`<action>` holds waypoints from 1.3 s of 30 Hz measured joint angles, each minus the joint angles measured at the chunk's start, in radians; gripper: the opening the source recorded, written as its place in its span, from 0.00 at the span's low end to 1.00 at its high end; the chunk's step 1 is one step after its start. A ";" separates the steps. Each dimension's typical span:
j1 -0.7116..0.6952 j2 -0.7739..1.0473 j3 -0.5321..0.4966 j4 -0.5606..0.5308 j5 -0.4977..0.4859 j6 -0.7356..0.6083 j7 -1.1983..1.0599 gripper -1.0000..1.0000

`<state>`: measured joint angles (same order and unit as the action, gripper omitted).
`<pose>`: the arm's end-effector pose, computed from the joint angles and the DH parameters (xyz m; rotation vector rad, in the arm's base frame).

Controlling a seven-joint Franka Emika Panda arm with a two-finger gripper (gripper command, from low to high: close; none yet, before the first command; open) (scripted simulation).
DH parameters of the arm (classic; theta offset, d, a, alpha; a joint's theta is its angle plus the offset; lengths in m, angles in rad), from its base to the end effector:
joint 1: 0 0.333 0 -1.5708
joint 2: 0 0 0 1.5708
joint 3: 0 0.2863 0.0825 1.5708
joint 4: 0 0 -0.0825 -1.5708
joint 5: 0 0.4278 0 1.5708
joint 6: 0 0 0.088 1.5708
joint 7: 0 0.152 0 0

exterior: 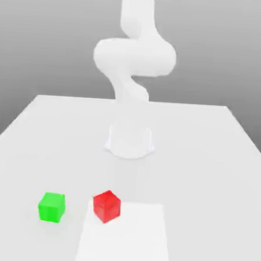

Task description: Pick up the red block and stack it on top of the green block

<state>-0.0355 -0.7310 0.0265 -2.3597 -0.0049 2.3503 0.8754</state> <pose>0.4687 -0.0028 0.6027 -2.4477 1.1558 -0.9409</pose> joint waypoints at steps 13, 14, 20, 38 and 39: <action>-0.196 0.444 0.114 -0.361 -0.009 0.310 0.459 0.50; -0.209 0.483 0.119 -0.391 -0.004 0.336 0.495 0.50; -0.240 0.750 0.108 -0.498 -0.007 0.535 0.664 0.50; -0.193 0.740 0.067 -0.505 0.002 0.527 0.663 0.00; -0.189 0.706 0.066 -0.511 0.012 0.498 0.655 0.00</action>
<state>-0.2248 -0.0252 0.0920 -2.8704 0.0070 2.8479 1.5305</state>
